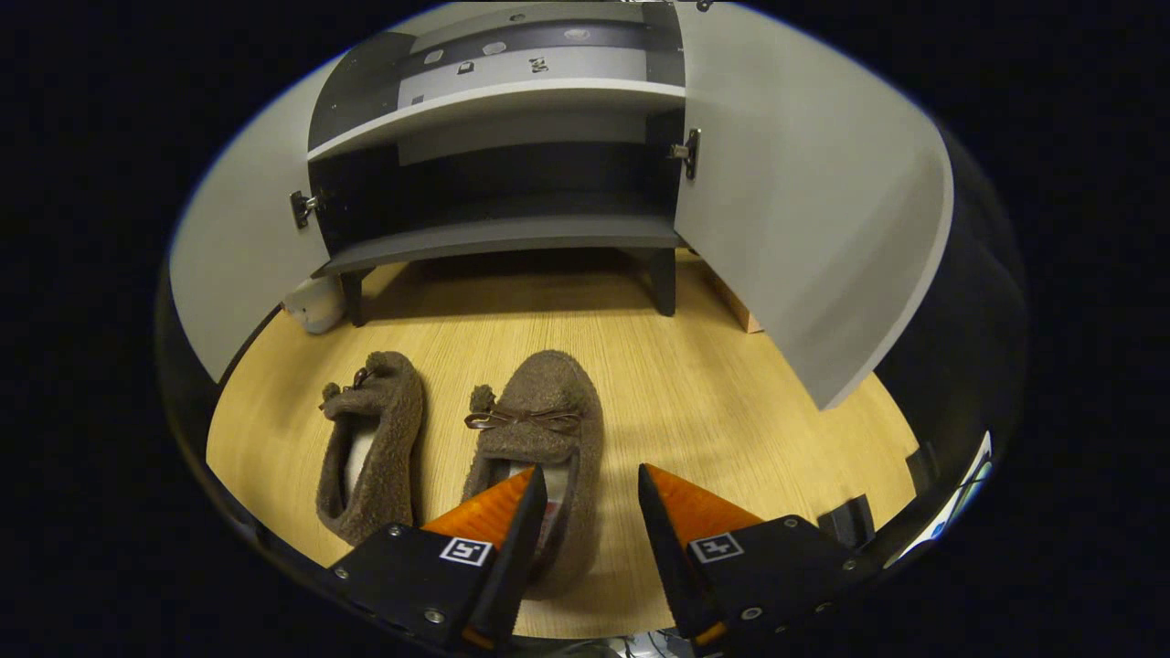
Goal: Grab one shoe with the right hand and put it into the shoe cabinet, grab the other shoe with the left hand and put it into the shoe cabinet; then close the right door with the right hand and the left door with the left hand.
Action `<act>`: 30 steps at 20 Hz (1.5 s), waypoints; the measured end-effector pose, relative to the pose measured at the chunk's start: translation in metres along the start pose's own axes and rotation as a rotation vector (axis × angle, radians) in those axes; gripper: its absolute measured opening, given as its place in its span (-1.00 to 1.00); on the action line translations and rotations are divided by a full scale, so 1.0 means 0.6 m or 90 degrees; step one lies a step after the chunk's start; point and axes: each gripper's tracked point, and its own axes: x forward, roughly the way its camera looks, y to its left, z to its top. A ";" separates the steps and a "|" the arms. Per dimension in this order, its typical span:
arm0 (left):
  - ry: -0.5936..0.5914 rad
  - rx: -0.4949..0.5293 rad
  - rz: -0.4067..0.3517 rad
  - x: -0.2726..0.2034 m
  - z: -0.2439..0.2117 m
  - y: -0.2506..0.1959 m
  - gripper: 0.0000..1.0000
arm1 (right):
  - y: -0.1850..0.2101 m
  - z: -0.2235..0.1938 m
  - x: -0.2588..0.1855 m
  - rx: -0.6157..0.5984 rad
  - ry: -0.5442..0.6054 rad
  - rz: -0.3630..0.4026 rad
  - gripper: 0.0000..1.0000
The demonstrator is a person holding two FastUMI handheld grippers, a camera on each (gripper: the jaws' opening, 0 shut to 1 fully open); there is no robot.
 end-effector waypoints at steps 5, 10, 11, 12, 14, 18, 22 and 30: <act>0.016 0.008 0.005 -0.003 -0.014 0.001 0.87 | 0.001 -0.033 0.040 0.043 0.052 0.006 -0.10; 0.030 0.014 0.016 -0.006 -0.030 0.008 0.87 | -0.006 -0.018 0.044 0.044 0.055 -0.018 -0.85; 0.030 0.011 0.017 -0.006 -0.029 0.008 0.87 | -0.005 -0.008 0.043 0.042 0.052 -0.018 -0.89; 0.028 0.013 0.020 -0.007 -0.028 0.009 0.87 | -0.004 0.004 0.037 0.037 0.048 -0.019 -0.93; 0.017 0.021 0.024 -0.004 -0.022 0.011 0.92 | -0.004 0.035 0.020 0.031 0.029 -0.013 -0.94; 0.007 0.012 0.018 0.005 -0.015 0.003 0.93 | 0.013 0.113 -0.031 0.052 -0.014 0.023 -0.94; 0.007 -0.014 0.016 0.009 -0.016 0.003 0.97 | 0.029 0.227 -0.085 0.055 -0.066 0.047 -0.95; 0.002 -0.013 0.046 0.000 -0.014 0.066 0.94 | 0.087 0.467 -0.134 0.055 -0.171 0.064 -0.95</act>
